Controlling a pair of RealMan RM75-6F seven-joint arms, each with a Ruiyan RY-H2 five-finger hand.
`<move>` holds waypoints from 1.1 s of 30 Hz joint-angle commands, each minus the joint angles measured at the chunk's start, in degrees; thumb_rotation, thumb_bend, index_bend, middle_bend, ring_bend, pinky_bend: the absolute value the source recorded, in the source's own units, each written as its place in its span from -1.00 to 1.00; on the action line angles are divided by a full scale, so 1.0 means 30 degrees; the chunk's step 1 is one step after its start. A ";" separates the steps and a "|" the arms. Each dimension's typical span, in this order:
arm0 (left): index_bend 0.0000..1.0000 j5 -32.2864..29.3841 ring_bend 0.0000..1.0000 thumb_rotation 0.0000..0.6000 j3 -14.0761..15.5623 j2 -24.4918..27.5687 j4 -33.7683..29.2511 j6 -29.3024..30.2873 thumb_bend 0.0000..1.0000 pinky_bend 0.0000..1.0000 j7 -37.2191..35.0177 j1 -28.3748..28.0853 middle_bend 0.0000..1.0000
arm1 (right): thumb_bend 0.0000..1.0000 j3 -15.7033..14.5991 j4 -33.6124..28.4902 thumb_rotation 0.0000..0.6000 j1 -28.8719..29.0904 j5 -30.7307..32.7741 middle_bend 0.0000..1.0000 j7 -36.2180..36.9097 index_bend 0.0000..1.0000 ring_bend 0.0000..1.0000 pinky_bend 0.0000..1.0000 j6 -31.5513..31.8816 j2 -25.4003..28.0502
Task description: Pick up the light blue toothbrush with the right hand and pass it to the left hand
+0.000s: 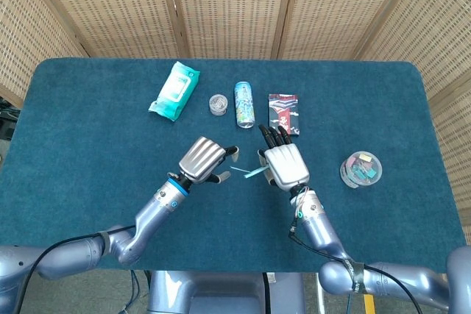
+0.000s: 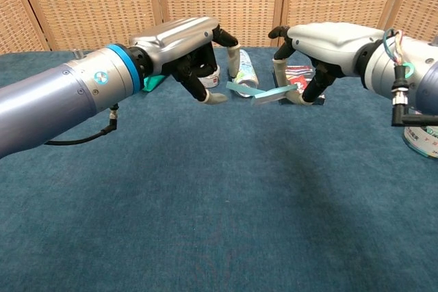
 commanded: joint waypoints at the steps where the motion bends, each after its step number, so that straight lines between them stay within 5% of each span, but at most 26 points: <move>1: -0.02 0.0004 1.00 1.00 0.0096 -0.0216 0.0273 0.0109 -0.52 0.94 -0.0331 -0.0130 0.96 | 0.11 -0.0091 -0.0080 1.00 0.0029 -0.0132 -1.00 -0.0025 0.22 -1.00 -1.00 0.0127 0.0099; 22: 0.02 0.2494 1.00 1.00 0.1179 -0.1227 0.2975 0.1964 -0.49 0.93 -0.4856 -0.0978 0.91 | 0.15 -0.0273 -0.0114 1.00 0.0000 -0.0347 -1.00 0.1572 0.23 -1.00 -1.00 0.0017 0.0430; 27: 0.08 0.2596 1.00 1.00 0.1355 -0.1400 0.3409 0.2160 -0.20 0.93 -0.5373 -0.1082 0.91 | 0.15 -0.0342 -0.0110 1.00 0.0023 -0.0499 -1.00 0.1779 0.23 -1.00 -1.00 -0.0016 0.0570; 33: 0.12 0.2580 1.00 1.00 0.1504 -0.1593 0.3834 0.2359 -0.13 0.93 -0.5746 -0.1154 0.91 | 0.20 -0.0478 -0.0119 1.00 0.0061 -0.0598 -1.00 0.1881 0.23 -1.00 -1.00 -0.0028 0.0665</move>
